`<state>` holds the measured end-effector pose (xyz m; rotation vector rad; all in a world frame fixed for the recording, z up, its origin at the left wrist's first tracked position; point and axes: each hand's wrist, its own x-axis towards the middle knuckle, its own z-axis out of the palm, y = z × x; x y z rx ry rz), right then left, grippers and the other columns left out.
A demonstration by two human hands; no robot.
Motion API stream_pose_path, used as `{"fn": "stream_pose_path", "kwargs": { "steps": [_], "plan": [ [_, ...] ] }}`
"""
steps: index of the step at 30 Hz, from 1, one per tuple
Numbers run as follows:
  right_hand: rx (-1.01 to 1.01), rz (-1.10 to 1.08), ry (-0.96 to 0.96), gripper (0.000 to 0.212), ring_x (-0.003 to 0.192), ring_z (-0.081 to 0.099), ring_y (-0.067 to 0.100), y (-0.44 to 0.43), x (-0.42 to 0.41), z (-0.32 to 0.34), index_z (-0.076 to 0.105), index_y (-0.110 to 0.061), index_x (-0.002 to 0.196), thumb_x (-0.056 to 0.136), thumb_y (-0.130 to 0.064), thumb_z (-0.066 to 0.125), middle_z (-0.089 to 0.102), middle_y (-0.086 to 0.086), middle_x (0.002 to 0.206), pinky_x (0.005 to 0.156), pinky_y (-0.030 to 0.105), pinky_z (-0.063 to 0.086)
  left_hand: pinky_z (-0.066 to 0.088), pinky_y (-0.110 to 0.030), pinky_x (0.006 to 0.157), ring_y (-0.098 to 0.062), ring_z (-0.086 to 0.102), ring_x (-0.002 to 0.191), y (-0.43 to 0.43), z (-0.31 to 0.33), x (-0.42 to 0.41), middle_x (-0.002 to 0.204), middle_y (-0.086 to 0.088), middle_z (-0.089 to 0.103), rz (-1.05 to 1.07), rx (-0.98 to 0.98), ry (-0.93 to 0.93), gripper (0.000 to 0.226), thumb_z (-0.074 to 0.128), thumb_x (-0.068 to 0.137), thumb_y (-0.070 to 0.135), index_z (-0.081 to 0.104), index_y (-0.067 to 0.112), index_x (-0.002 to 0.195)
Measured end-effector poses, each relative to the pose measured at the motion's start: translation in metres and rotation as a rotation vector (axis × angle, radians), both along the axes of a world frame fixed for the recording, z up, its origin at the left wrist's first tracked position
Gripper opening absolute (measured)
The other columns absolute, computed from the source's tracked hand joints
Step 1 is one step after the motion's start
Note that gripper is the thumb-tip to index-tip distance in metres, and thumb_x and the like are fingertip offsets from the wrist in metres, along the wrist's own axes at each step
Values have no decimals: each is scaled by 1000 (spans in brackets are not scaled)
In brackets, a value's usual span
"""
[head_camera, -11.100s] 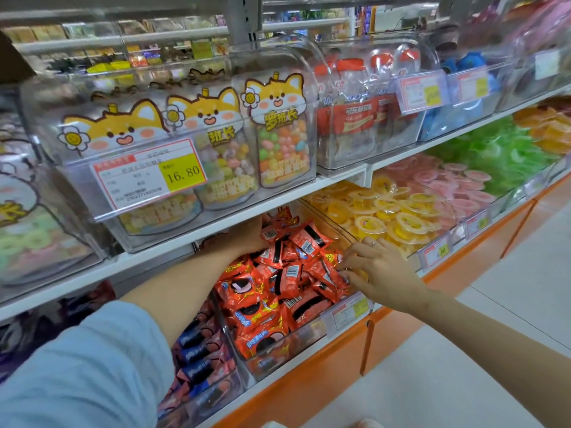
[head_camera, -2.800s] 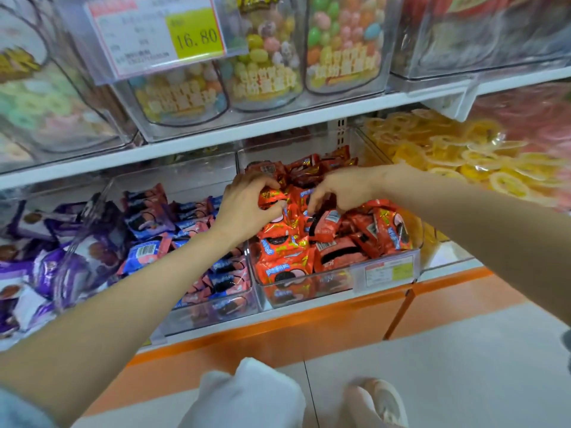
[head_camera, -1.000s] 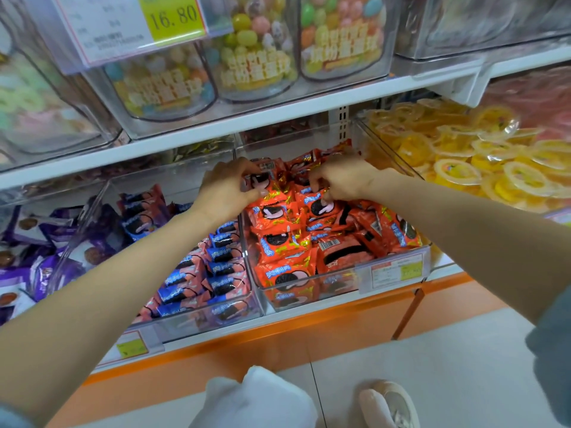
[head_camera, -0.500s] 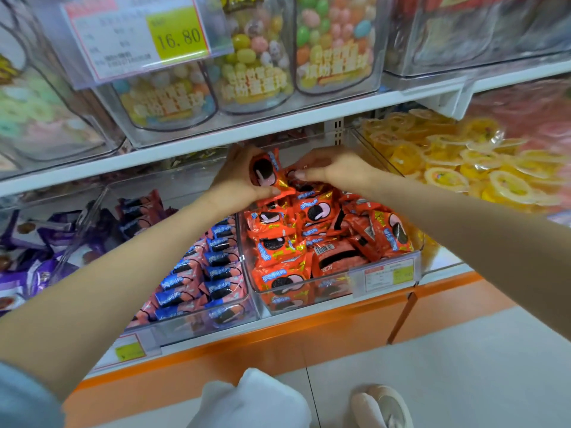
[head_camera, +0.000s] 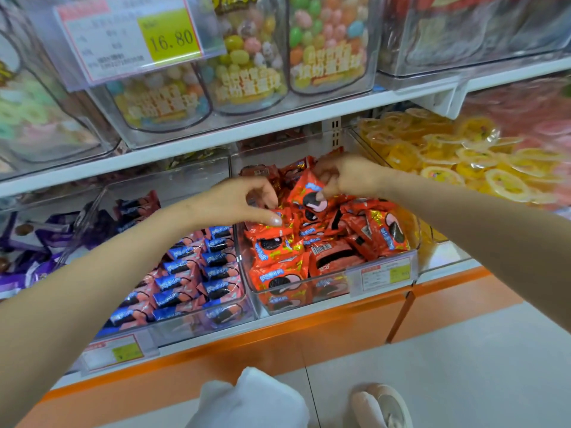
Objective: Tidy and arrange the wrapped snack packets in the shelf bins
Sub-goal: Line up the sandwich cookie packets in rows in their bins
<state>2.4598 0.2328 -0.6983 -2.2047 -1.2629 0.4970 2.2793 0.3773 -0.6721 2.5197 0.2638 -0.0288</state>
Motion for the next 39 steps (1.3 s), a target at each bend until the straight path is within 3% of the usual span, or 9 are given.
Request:
{"fn": "stream_pose_path", "kwargs": {
  "steps": [5, 10, 17, 21, 23, 27, 30, 34, 39],
  "plan": [
    [-54, 140, -149, 31, 83, 56, 15, 7, -4, -15, 60, -14, 96, 72, -9, 79, 54, -7, 78, 75, 28, 47, 35, 0, 78, -5, 53, 102, 4, -7, -14, 111, 7, 58, -58, 95, 48, 49, 82, 66, 27, 58, 19, 108],
    [-208, 320, -434, 43, 89, 55, 18, 10, -3, -18, 59, -17, 113, 74, -18, 77, 60, -1, 96, 70, 25, 38, 36, -4, 79, -9, 54, 103, 7, -12, -14, 113, 6, 57, -73, 197, 16, 49, 81, 69, 28, 57, 20, 110],
    [-332, 347, -461, 42, 85, 48, 15, 15, -7, -10, 60, -18, 117, 77, -19, 75, 55, -3, 90, 71, 25, 35, 34, -1, 75, -3, 52, 97, 4, -9, -14, 106, 13, 58, -62, 272, -24, 37, 72, 80, 24, 57, 20, 113],
    [-332, 306, -586, 47, 100, 55, 21, 14, -8, -12, 57, -24, 122, 78, -26, 75, 59, 0, 109, 70, 25, 36, 37, -6, 66, -4, 55, 75, 3, -7, -14, 95, 7, 63, -14, 276, -109, 26, 67, 82, 19, 60, 19, 107],
    [-240, 232, -458, 43, 90, 56, 18, 10, -7, -10, 59, -20, 118, 78, -19, 74, 59, -1, 95, 64, 24, 36, 36, -5, 63, -9, 54, 72, 1, -5, -14, 92, 5, 63, 31, 245, -188, 27, 63, 82, 28, 62, 17, 107],
    [211, 35, 209, 31, 78, 60, 15, -7, -10, 5, 65, -7, 104, 84, 10, 49, 62, -2, 76, 64, 9, 44, 37, -5, 67, -10, 54, 83, -3, -5, -6, 95, 1, 62, 138, 27, -288, 18, 62, 88, 21, 59, 21, 106],
    [272, 149, 617, 24, 82, 66, 17, -22, -15, 17, 65, -13, 104, 86, -12, 50, 69, 7, 90, 74, 20, 52, 46, -6, 67, 0, 60, 76, -13, -5, 5, 91, 1, 62, 211, -370, -302, 13, 59, 90, 9, 57, 19, 99],
    [144, 166, 628, 40, 88, 70, 29, -30, -23, 16, 62, -17, 111, 81, -43, 59, 72, 12, 98, 73, 29, 56, 53, -14, 69, -6, 61, 80, -22, -10, 11, 94, 0, 62, 194, -608, -316, 16, 57, 89, 3, 58, 18, 94],
    [224, 38, 719, 25, 85, 67, 18, -35, -21, 11, 64, -10, 98, 86, -32, 59, 69, 10, 96, 76, 26, 56, 50, -12, 55, 2, 61, 68, -29, -12, 14, 97, 9, 60, 210, -472, -335, 21, 63, 86, 8, 56, 24, 97]
  ]
}}
